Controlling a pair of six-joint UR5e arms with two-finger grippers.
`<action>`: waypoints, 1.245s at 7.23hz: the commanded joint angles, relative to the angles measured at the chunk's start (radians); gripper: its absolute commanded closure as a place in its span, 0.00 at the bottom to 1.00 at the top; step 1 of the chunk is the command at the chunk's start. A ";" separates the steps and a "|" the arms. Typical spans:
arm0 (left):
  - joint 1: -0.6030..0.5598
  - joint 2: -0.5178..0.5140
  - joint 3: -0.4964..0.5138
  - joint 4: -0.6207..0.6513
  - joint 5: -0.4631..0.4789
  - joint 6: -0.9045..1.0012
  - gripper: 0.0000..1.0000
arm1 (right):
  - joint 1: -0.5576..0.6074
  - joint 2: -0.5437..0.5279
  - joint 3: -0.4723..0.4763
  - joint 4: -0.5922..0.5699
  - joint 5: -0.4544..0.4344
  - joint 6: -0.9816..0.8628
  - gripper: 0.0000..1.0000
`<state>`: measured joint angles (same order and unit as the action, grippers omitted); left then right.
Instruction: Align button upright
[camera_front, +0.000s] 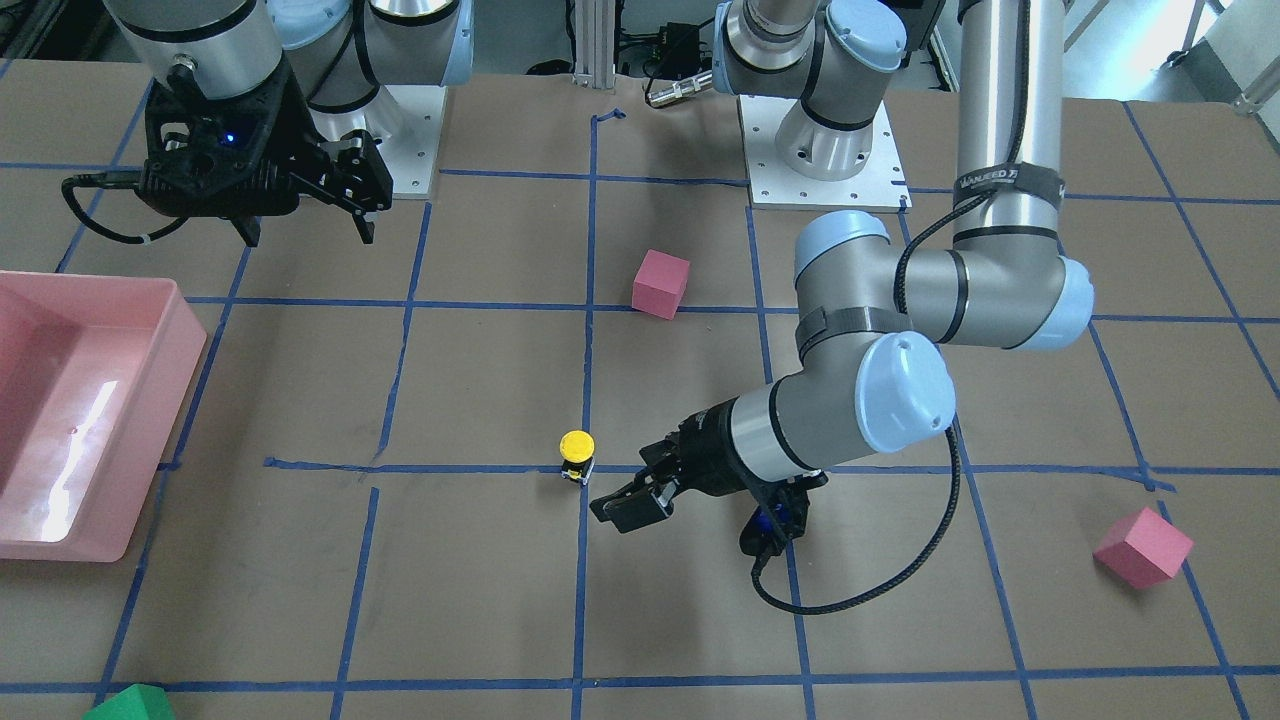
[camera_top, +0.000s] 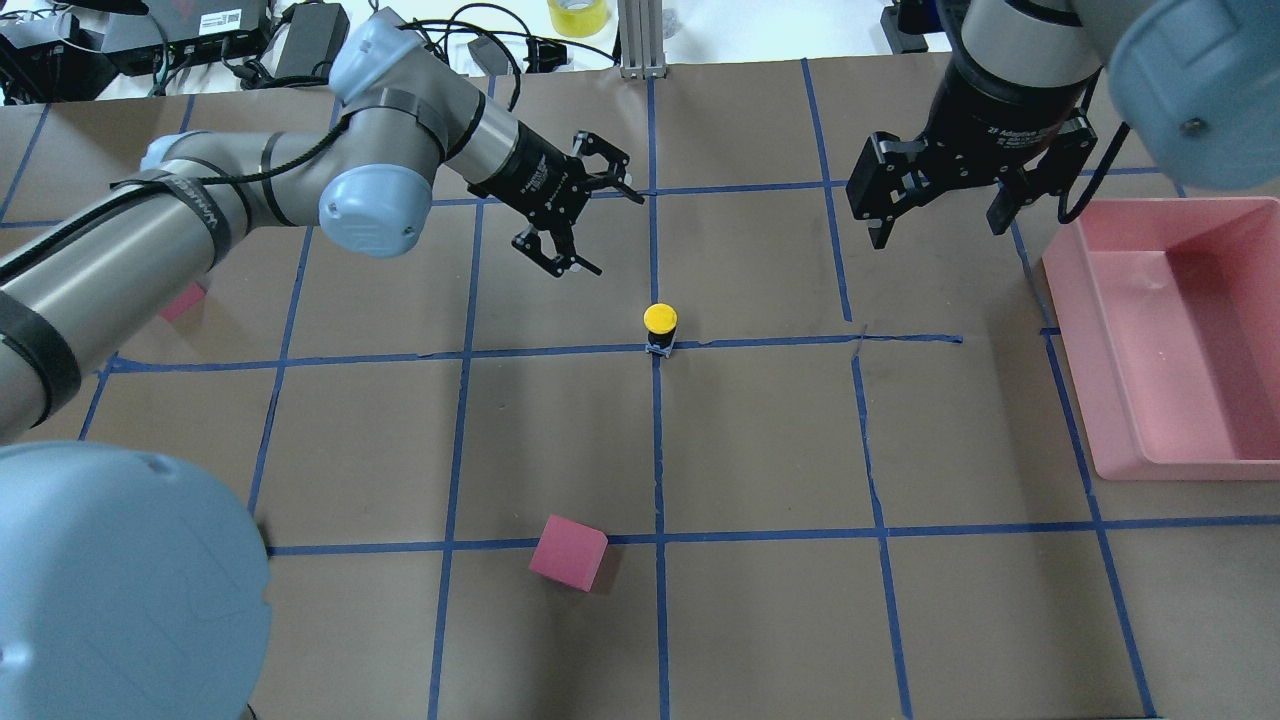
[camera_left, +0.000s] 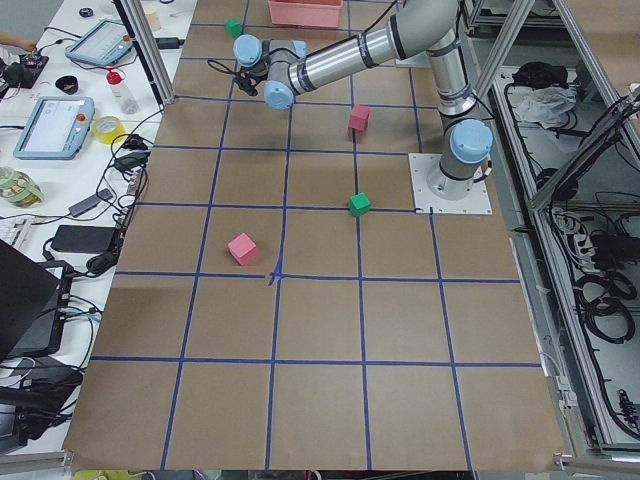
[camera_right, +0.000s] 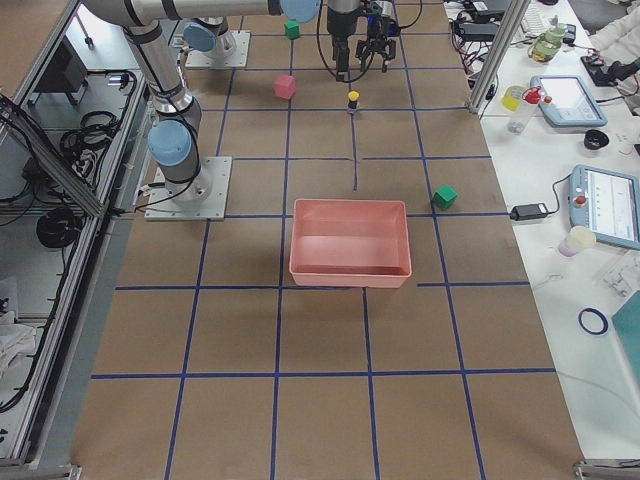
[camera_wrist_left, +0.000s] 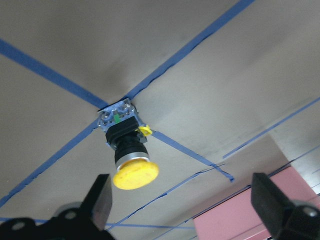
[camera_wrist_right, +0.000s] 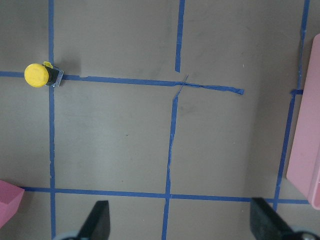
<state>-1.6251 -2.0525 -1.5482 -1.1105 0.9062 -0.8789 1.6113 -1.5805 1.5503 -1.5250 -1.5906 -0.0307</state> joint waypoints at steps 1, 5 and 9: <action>0.022 0.085 0.042 -0.096 0.014 0.134 0.00 | -0.001 0.000 0.001 0.002 0.000 0.000 0.00; 0.021 0.366 0.027 -0.438 0.238 0.363 0.00 | -0.001 0.000 0.001 0.005 -0.002 0.000 0.00; 0.019 0.506 -0.006 -0.479 0.604 0.948 0.00 | -0.001 0.002 0.001 0.011 -0.002 0.002 0.00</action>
<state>-1.6055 -1.5687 -1.5502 -1.5978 1.3955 -0.0997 1.6107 -1.5787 1.5509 -1.5170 -1.5910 -0.0297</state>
